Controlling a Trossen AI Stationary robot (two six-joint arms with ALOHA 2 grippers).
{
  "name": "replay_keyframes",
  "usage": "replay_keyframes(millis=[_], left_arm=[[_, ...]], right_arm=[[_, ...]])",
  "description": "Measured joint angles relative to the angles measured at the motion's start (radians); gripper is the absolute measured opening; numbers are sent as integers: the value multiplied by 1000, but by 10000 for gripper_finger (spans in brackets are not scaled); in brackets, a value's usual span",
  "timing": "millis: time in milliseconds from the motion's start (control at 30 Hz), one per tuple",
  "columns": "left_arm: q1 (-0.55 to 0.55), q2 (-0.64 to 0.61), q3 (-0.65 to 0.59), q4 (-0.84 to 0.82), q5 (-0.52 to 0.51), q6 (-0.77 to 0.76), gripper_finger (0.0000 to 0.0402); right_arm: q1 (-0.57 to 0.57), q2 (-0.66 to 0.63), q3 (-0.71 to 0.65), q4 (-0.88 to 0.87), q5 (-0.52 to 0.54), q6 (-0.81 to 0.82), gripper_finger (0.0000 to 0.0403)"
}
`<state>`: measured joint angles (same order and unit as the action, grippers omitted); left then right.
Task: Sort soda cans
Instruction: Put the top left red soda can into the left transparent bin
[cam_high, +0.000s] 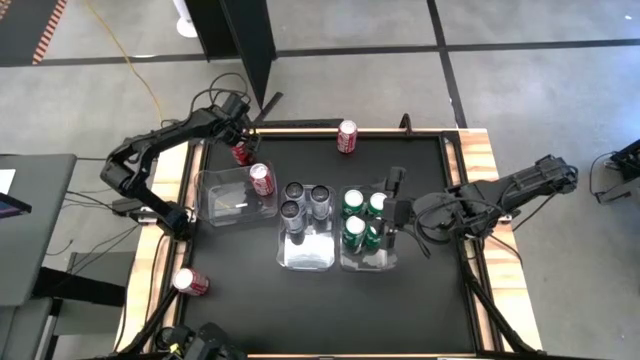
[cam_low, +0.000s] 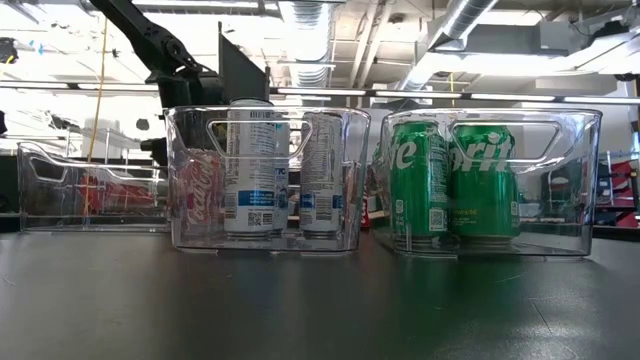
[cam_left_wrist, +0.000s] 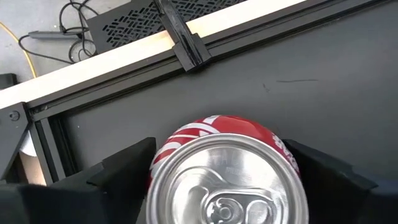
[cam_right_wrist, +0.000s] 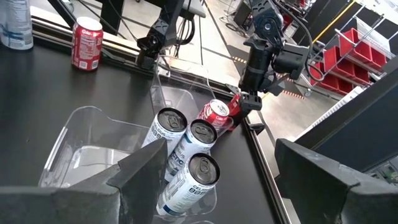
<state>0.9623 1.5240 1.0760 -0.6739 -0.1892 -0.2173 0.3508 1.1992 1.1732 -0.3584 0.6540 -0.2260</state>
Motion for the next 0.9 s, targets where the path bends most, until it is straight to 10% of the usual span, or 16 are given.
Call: replay_keyframes(millis=[900], left_arm=[[-13, -23, 3, -93, 14, 97, 297]], right_arm=[[0, 0, 0, 0, 0, 2, 315]])
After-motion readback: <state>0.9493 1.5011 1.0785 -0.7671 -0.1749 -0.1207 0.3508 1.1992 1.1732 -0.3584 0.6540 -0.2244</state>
